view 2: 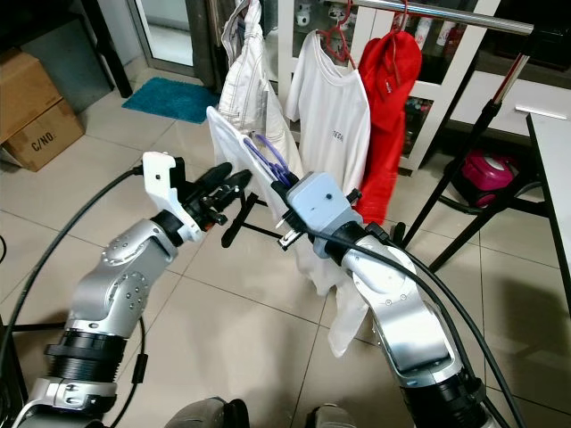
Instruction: Hang hanger
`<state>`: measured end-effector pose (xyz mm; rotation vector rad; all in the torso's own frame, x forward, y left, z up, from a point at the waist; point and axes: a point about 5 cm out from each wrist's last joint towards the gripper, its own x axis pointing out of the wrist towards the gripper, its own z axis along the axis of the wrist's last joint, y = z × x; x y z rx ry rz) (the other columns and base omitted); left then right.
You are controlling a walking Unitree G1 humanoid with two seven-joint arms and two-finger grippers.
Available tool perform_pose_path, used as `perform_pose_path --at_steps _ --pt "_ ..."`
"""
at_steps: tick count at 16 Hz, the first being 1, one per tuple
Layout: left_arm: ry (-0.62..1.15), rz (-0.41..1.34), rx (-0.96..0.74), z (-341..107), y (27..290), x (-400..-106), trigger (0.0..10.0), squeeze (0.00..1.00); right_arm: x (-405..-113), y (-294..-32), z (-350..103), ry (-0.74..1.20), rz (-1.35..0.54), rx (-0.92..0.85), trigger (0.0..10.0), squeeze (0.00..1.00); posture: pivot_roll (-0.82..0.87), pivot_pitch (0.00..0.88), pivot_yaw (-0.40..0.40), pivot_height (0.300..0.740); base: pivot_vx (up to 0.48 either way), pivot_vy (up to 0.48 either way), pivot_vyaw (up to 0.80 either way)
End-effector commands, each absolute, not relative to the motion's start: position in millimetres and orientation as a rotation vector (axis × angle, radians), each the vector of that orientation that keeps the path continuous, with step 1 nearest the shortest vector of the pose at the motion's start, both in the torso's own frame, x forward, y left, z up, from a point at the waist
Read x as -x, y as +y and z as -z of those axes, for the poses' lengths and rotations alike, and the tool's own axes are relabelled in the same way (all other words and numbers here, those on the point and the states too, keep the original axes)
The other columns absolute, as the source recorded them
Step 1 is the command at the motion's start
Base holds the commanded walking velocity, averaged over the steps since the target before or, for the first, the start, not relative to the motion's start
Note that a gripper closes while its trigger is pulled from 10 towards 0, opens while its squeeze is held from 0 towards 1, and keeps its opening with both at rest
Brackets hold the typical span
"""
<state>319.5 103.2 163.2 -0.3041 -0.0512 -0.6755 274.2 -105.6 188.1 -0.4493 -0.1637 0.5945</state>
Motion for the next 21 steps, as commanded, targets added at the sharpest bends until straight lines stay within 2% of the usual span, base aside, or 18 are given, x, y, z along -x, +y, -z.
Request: perform_pose_path --at_steps 1,8,9,10,11,12,21 --pt "-0.064 0.706 0.310 -165.7 103.1 -318.3 10.0 0.00 -272.2 -102.0 -197.4 -0.232 -0.594 0.482 10.0 0.00 -0.09 0.094 0.034 0.740 0.000 0.000 0.00" --pt "-0.080 0.758 0.353 -170.7 106.4 -323.6 10.0 0.00 -265.6 -92.5 -197.5 -0.311 -0.649 0.595 10.0 0.00 -0.09 0.093 0.032 0.740 0.000 0.000 0.00" --pt "-0.093 0.785 0.361 -173.6 105.4 -322.9 7.8 0.00 -264.6 -91.4 -194.9 -0.307 -0.658 0.608 10.0 0.00 -0.09 0.092 0.033 0.740 0.000 0.000 0.00" --pt "-0.097 0.792 0.363 -174.4 105.1 -322.9 4.6 0.00 -264.1 -90.7 -193.9 -0.309 -0.664 0.613 10.0 0.00 -0.09 0.093 0.034 0.740 0.000 0.000 0.00" --pt "-0.097 0.790 0.362 -174.5 105.3 -323.3 2.7 0.00 -263.6 -89.9 -193.5 -0.311 -0.669 0.611 10.0 0.00 -0.09 0.092 0.034 0.740 0.000 0.000 0.00" --pt "-0.099 0.790 0.361 -174.6 105.3 -323.4 0.0 0.00 -263.3 -89.4 -193.2 -0.311 -0.673 0.610 10.0 0.00 -0.09 0.092 0.034 0.740 0.000 0.000 0.00" --pt "-0.081 0.740 0.307 -167.9 109.9 -325.5 0.0 0.00 -265.9 -92.0 -189.2 -0.293 -0.654 0.623 10.0 0.00 -0.08 0.093 0.036 0.740 0.000 0.000 0.00"
